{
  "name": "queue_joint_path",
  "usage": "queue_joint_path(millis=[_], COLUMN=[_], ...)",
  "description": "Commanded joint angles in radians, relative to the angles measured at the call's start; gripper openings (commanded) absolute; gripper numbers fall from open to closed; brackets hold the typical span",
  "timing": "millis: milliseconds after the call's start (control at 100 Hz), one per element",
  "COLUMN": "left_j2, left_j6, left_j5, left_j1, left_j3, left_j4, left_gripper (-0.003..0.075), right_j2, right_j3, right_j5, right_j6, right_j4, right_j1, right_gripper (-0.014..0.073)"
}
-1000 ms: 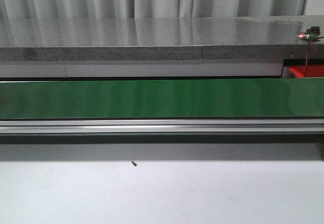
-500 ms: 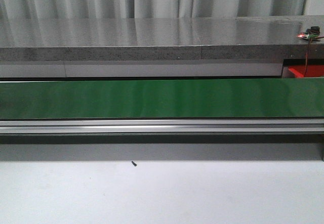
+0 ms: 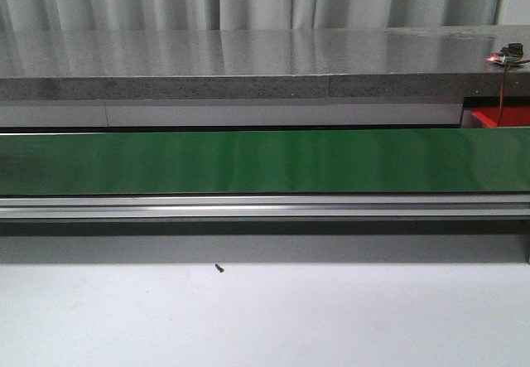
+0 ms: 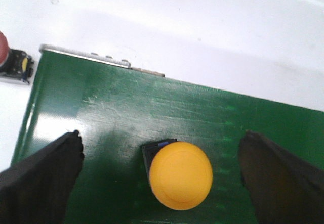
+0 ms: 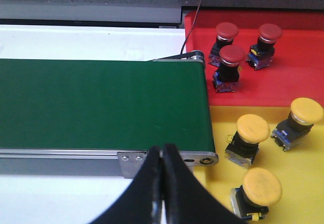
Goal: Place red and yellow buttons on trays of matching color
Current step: 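Lower the yellow button onto the belt start and open the left gripper, then grasp the red button from the cluster with the left gripper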
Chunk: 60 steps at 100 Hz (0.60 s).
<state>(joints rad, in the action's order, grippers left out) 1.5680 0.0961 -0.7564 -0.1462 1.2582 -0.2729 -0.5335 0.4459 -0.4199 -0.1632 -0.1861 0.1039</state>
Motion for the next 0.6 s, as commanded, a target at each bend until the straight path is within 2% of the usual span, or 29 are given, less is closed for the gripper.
queue_joint_path(millis=[0,370,590], left_j2=[-0.066,-0.033,0.042], left_j6=[0.004,-0.009,-0.021], left_j5=[0.058,0.071,0.101], left_j1=[-0.018,-0.230,-0.277], left_j3=[0.023,0.030,0.042], left_j4=[-0.001,0.015,0.011], left_gripper=[0.0583,0.0574,0.0573], right_j2=[0.002,0.002,0.002], right_j3=[0.024,0.024,0.024], right_j5=[0.078,0.077,0.077], right_j6=[-0.003,-0.003,-0.003], right_j4=[-0.008,-0.010,-0.010], right_j1=[0.001,0.001,0.001], right_gripper=[-0.0118,-0.0118,-0.0118])
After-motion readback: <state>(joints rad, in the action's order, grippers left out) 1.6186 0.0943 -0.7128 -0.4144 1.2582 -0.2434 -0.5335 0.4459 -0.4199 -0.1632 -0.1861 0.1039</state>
